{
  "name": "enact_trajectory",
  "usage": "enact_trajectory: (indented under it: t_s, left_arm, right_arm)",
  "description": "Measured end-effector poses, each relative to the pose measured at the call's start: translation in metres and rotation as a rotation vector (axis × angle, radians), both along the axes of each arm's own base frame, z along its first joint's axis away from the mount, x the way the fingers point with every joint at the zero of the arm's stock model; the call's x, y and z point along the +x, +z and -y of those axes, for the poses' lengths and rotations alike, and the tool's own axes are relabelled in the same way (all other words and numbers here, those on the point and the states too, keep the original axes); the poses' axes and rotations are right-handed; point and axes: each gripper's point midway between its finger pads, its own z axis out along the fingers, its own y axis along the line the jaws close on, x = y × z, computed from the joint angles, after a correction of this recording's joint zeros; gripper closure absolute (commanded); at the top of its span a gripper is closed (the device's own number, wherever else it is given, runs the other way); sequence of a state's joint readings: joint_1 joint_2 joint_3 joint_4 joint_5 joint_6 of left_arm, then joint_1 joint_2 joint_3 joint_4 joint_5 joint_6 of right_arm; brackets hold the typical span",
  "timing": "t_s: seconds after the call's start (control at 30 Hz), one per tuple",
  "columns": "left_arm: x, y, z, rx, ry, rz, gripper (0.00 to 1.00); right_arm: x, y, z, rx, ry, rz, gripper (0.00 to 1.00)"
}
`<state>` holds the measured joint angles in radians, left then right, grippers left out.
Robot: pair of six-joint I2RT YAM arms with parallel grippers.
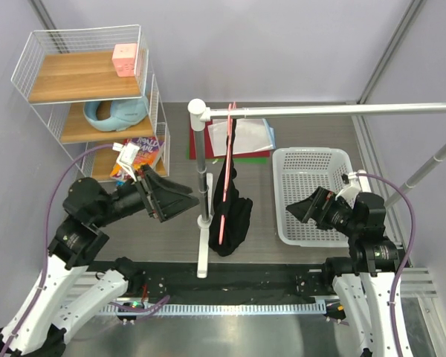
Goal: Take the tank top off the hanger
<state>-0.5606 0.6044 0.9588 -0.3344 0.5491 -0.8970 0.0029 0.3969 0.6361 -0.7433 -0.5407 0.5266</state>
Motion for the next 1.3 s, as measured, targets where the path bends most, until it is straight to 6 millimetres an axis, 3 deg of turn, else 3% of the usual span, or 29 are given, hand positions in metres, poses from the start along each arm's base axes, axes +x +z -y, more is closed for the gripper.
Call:
enact_trajectory:
  t_s: [0.13, 0.3, 0.43, 0.57, 0.7, 0.8, 1.07, 1.27, 1.3]
  left_arm:
    - [-0.018, 0.049, 0.004, -0.07, -0.099, 0.117, 0.1]
    - [-0.018, 0.078, 0.025, -0.096, -0.199, 0.157, 0.21]
    - [-0.01, 0.072, 0.058, -0.052, -0.273, 0.119, 0.27]
    - [-0.001, 0.048, 0.082, 0.037, -0.266, 0.084, 0.32]
    - [0.004, 0.047, 0.083, 0.072, -0.21, 0.111, 0.37]
    - [0.008, 0.051, 0.082, 0.075, -0.169, 0.137, 0.47]
    - [0.01, 0.045, 0.088, 0.092, -0.144, 0.124, 0.62]
    - [0.007, 0.046, 0.09, 0.085, -0.146, 0.116, 0.88]
    - [0.007, 0.046, 0.09, 0.082, -0.144, 0.108, 0.97]
  right_arm:
    - [-0.005, 0.004, -0.007, 0.021, 0.052, 0.011, 0.0]
    - [-0.007, 0.01, -0.013, 0.039, 0.096, 0.033, 0.0]
    - [-0.008, 0.012, -0.015, 0.043, 0.111, 0.042, 0.0]
    - [-0.011, 0.014, -0.017, 0.052, 0.127, 0.05, 0.0]
    - [-0.016, 0.022, -0.019, 0.06, 0.138, 0.093, 0.0]
    - [-0.02, 0.031, -0.021, 0.069, 0.146, 0.122, 0.0]
    - [-0.026, 0.05, -0.026, 0.108, 0.168, 0.153, 0.0]
    - [-0.032, 0.09, -0.038, 0.176, 0.244, 0.228, 0.0]
    - [-0.032, 0.098, -0.039, 0.18, 0.254, 0.237, 0.0]
